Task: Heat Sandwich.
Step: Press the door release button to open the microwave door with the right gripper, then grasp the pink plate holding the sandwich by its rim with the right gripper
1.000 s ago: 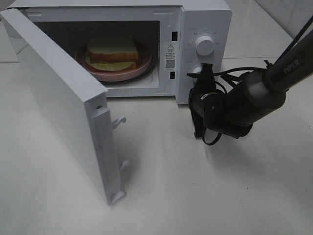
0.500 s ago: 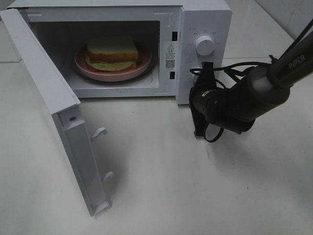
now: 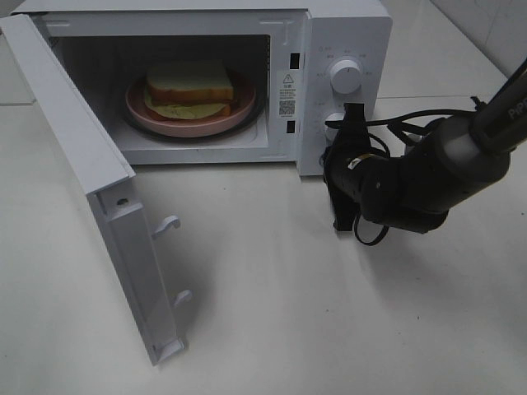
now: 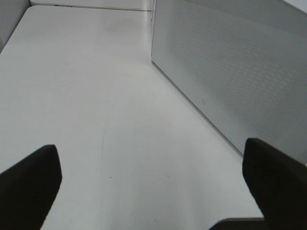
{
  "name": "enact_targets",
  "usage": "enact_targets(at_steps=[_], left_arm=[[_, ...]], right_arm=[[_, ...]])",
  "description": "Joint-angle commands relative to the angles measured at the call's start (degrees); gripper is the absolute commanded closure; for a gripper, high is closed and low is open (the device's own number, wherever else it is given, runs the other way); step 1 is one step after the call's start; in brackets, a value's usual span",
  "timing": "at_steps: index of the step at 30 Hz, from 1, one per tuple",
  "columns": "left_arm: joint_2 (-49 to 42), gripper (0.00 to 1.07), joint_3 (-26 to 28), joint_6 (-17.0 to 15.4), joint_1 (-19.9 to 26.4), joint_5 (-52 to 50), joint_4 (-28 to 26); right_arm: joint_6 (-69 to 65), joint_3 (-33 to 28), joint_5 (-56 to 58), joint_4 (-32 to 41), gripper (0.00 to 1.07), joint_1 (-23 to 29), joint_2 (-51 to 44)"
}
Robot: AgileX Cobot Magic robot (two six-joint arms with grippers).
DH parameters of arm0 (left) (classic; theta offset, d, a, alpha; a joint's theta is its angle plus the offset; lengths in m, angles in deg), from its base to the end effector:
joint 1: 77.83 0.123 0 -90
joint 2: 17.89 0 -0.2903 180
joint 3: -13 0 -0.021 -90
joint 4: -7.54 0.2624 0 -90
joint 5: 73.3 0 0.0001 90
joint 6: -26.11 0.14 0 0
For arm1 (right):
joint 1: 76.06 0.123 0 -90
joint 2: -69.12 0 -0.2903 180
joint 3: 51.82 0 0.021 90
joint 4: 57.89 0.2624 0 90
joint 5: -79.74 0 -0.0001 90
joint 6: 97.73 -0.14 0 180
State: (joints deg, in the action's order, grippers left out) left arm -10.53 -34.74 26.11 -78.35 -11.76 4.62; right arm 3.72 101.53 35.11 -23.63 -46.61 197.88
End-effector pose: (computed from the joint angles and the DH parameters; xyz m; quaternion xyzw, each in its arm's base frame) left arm 0.0402 -0.0066 0.2648 0.0053 0.8507 -0.0278 0.5249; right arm 0.3976 0.1610 0.0626 0.5906 0.5949 0.4090 0.3605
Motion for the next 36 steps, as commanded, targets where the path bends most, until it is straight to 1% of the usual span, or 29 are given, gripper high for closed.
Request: enact_targets(at_steps=[1,4,5,6,8,9,11,13,15,17,18,19,21,22,23,25,26,30,31,35,36], left_arm=[[-1.0,0.1,-0.1,0.0,0.2,-0.3,0.0],[-1.0,0.1,-0.1,0.0,0.2,-0.3,0.0],[-1.0,0.1,-0.1,0.0,0.2,-0.3,0.0],[-1.0,0.1,-0.1,0.0,0.2,-0.3,0.0],[-1.0,0.1,-0.1,0.0,0.2,-0.3,0.0],[-1.0,0.1,-0.1,0.0,0.2,-0.3,0.0],[-1.0,0.1,-0.1,0.0,0.2,-0.3,0.0],[-1.0,0.1,-0.1,0.0,0.2,-0.3,0.0],[-1.0,0.1,-0.1,0.0,0.2,-0.3,0.0],[-1.0,0.1,-0.1,0.0,0.2,-0.3,0.0],[-1.0,0.1,-0.1,0.0,0.2,-0.3,0.0],[-1.0,0.1,-0.1,0.0,0.2,-0.3,0.0],[-1.0,0.1,-0.1,0.0,0.2,-0.3,0.0],[-1.0,0.1,-0.1,0.0,0.2,-0.3,0.0],[-1.0,0.1,-0.1,0.0,0.2,-0.3,0.0],[-1.0,0.1,-0.1,0.0,0.2,-0.3,0.0],[-1.0,0.1,-0.1,0.0,0.2,-0.3,0.0],[-1.0,0.1,-0.1,0.0,0.2,-0.3,0.0],[-1.0,0.1,-0.1,0.0,0.2,-0.3,0.0],[-1.0,0.1,-0.1,0.0,0.2,-0.3,0.0],[-1.0,0.1,-0.1,0.0,0.2,-0.3,0.0]], right_arm=[[-0.4,-1.5,-1.1,-1.8,1.07,0.5,-2.2],[-0.4,-4.3,-0.2,-1.9,1.07,0.9,-4.3],[-0.4,-4.3,-0.2,-1.9,1.07,0.9,-4.3],[-0.4,-6.1,0.4,-2.2,1.07,1.5,-5.6],[-0.4,-7.8,1.3,-2.4,1.07,1.6,-7.2],[-0.3,-9.7,2.6,-3.8,1.07,1.6,-9.1],[-0.1,-10.7,3.6,-4.5,1.07,1.6,-10.3],[1.1,-13.1,6.4,-6.8,1.07,1.6,-14.3],[2.0,-13.6,7.4,-7.8,1.07,1.6,-15.2],[3.6,-14.6,10.4,-10.9,1.07,1.3,-17.8],[5.6,-14.6,14.8,-13.9,1.07,1.2,-20.1],[5.6,-14.6,14.8,-13.9,1.07,1.2,-20.1],[9.0,-14.5,18.7,-15.3,1.07,0.4,-22.6],[13.3,-14.5,22.9,-15.5,1.07,-0.2,-24.9],[13.3,-14.5,22.9,-15.5,1.07,-0.2,-24.9],[19.1,-14.5,26.4,-15.5,1.07,-1.0,-27.1],[24.4,-14.5,29.9,-15.5,1.07,-1.7,-29.6],[30.9,-14.5,34.1,-15.6,1.07,-2.1,-32.7],[35.8,-14.5,37.0,-15.6,1.07,-2.1,-34.5],[42.2,-13.5,42.5,-15.6,1.07,-2.1,-35.9],[46.7,-12.3,46.6,-15.8,1.07,-2.1,-36.2]])
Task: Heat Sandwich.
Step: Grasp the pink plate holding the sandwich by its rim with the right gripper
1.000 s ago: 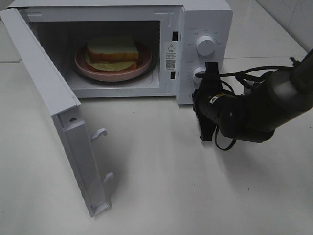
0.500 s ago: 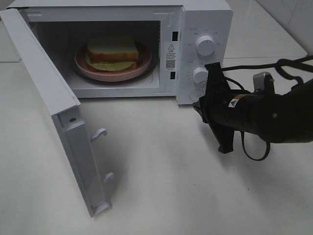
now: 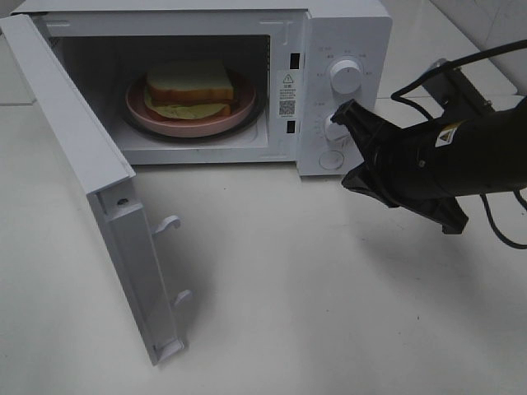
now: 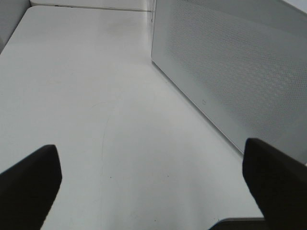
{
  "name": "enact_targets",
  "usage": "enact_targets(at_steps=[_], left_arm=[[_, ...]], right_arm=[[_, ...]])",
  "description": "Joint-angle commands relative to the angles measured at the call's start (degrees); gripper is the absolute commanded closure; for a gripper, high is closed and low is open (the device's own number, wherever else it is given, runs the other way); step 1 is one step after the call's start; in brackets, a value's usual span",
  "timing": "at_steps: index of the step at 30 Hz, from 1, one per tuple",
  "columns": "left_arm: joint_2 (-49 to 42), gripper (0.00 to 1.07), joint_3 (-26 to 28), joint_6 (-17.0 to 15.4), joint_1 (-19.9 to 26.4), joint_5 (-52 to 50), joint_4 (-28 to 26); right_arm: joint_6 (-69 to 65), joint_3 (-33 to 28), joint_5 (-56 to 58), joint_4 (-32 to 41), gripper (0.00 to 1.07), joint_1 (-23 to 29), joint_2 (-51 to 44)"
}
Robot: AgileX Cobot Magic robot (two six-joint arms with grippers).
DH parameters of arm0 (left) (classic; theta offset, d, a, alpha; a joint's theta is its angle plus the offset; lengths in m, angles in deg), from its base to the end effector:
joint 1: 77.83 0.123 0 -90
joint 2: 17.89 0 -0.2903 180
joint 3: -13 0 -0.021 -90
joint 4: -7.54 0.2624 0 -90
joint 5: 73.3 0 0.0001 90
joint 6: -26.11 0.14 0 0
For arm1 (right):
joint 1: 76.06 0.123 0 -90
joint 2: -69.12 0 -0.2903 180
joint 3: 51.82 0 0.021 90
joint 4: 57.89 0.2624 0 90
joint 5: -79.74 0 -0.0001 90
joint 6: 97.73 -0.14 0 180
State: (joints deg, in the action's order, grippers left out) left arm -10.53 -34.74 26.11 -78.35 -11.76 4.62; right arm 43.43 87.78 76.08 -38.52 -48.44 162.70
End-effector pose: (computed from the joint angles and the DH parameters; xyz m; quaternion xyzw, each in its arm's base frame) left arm 0.0402 -0.0066 0.2648 0.0053 0.8507 -0.0278 0.5249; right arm 0.2919 0.1494 0.1546 0.2436 0.8749 0.2778 0.3131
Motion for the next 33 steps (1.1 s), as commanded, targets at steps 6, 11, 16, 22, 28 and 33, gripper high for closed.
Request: enact_targets(at_steps=[6,11,16,22,28,33], left_arm=[[-1.0,0.1,-0.1,0.0,0.2,-0.3,0.0],[-1.0,0.1,-0.1,0.0,0.2,-0.3,0.0],[-1.0,0.1,-0.1,0.0,0.2,-0.3,0.0],[-1.0,0.1,-0.1,0.0,0.2,-0.3,0.0],[-1.0,0.1,-0.1,0.0,0.2,-0.3,0.0],[-1.0,0.1,-0.1,0.0,0.2,-0.3,0.0]], right_arm=[[16.7,4.7,13.7,-0.9,1.06,-0.3,-1.0],[24.1,7.0,19.6,-0.9,1.06,-0.3,-1.0],[35.9,9.5,26.0,-0.9,1.05,-0.2,-1.0],[51.8,14.2,37.0,-1.1,1.04,-0.2,-1.0],[68.3,16.6,43.5,-4.4,1.04,-0.2,-1.0],[86.1,17.2,48.1,-5.5,1.04,-0.2,-1.0]])
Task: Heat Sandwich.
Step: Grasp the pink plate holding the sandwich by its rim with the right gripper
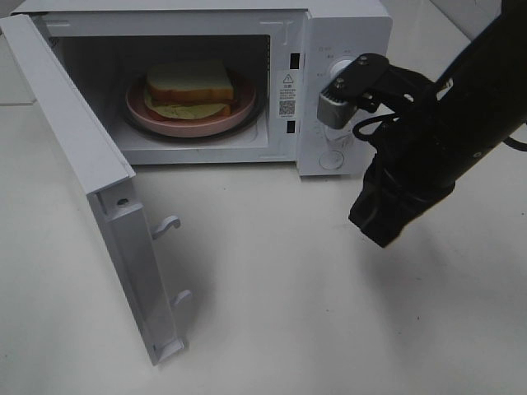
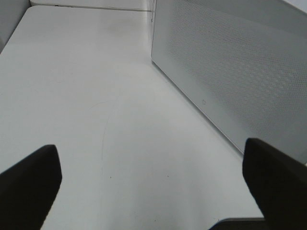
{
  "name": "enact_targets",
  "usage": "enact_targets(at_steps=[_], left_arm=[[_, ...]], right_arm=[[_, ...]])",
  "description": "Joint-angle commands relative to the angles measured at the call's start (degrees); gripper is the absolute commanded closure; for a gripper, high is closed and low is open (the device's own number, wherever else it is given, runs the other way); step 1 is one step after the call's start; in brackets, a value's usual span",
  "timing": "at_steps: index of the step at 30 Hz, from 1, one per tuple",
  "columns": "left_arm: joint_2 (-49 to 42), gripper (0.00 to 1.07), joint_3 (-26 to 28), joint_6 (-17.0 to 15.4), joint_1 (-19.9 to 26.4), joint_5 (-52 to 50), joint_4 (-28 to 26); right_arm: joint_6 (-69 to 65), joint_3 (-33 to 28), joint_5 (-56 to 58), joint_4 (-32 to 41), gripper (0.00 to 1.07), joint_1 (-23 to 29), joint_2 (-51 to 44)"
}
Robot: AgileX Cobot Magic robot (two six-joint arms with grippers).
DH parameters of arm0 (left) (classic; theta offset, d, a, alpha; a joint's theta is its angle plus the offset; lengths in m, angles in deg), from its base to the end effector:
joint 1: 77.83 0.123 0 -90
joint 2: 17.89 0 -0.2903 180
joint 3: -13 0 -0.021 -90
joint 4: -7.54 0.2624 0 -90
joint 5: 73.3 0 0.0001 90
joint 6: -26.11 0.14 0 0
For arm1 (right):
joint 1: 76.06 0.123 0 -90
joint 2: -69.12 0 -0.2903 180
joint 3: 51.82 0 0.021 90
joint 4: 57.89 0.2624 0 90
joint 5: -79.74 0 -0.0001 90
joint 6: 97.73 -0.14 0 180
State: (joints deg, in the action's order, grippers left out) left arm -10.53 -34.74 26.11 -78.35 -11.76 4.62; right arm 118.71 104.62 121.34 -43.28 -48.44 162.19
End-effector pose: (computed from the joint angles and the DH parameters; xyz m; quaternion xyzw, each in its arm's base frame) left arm 0.0402 -0.0066 0.2648 0.0053 0.8507 -0.0278 0.5249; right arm 0.2662 0.1658 0.1867 -0.4509 0.8668 0.0862 0.1945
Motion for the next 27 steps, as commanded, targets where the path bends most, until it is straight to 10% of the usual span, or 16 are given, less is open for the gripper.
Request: enact_targets(at_steps=[1,18,27], left_arm=[[-1.0,0.1,-0.1,0.0,0.2,-0.3,0.0],[-1.0,0.1,-0.1,0.0,0.2,-0.3,0.0],[-1.0,0.1,-0.1,0.0,0.2,-0.3,0.0]], right_arm=[[18.0,0.4,3.7,-0.7,1.04,-0.2,-0.5],[41.9,0.4,4.9,-11.4,0.93,-0.2,-0.5],[35.5,0.7,3.2,-12.4,0.33,-0.1,-0.3]])
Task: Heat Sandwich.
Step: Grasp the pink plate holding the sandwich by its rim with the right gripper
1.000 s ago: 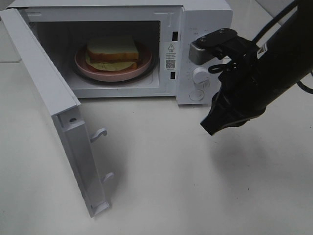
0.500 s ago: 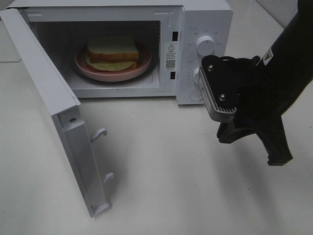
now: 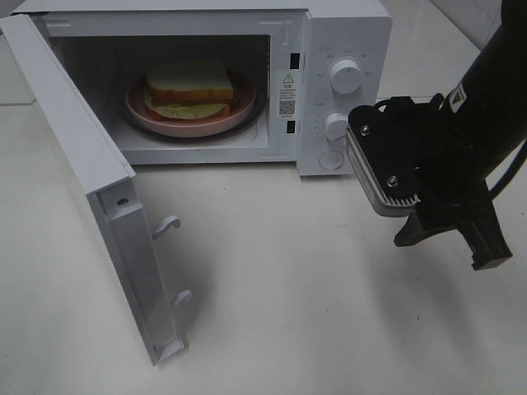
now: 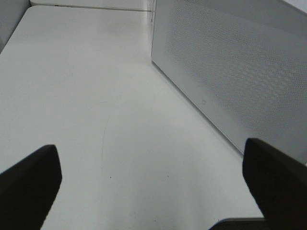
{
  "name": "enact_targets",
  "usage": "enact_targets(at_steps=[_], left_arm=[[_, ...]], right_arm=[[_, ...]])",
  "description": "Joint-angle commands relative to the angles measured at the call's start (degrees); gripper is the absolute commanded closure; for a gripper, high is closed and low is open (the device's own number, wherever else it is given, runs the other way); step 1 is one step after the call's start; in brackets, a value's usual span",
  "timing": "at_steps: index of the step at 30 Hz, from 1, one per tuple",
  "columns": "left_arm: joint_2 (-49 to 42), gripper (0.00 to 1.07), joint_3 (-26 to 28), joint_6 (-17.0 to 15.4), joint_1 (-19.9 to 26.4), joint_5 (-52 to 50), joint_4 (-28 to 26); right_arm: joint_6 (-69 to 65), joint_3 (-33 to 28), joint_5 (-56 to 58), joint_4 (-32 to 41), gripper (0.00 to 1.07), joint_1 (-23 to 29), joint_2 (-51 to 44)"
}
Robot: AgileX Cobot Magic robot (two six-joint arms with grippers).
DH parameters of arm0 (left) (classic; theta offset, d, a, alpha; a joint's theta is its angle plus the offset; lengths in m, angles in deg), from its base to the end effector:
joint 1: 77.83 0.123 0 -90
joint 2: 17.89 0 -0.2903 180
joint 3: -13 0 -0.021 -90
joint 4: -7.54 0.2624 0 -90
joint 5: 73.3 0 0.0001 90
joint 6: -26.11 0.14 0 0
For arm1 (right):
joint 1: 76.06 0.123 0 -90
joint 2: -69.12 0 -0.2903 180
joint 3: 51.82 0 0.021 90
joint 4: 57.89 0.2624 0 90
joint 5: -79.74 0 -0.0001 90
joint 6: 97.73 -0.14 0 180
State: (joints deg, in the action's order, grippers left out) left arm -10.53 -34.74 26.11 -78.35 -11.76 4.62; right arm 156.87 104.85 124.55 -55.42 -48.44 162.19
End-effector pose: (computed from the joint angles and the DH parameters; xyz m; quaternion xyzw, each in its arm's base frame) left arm 0.0402 -0.0066 0.2648 0.0053 0.8507 -0.0278 0.5249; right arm 0.2682 0.1452 0.1825 -0.7598 0.6291 -0.0490 0.1566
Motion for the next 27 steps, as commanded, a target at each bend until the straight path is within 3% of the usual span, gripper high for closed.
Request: enact_targets(at_steps=[1,3,4,16,27], left_arm=[[-1.0,0.1,-0.1,0.0,0.2,-0.3,0.0],[-1.0,0.1,-0.1,0.0,0.2,-0.3,0.0],[-1.0,0.1,-0.1,0.0,0.2,-0.3,0.0],[-1.0,0.1,-0.1,0.0,0.2,-0.3,0.0],[-1.0,0.1,-0.1,0.0,0.2,-0.3,0.0]], right_arm=[[-5.8,1.1,-0.4,-0.5,0.17,-0.1,-0.1],[-7.6,1.6,-0.4,-0.5,0.05,-0.1,0.0],[-7.7,2.1,-0.3,-0.6,0.05,-0.1,0.0],[-7.5,2.9,-4.3,-8.4,0.08,5.2,0.6],[-7.4,11.9,-6.1,-9.3,0.11,8.7,10.0]])
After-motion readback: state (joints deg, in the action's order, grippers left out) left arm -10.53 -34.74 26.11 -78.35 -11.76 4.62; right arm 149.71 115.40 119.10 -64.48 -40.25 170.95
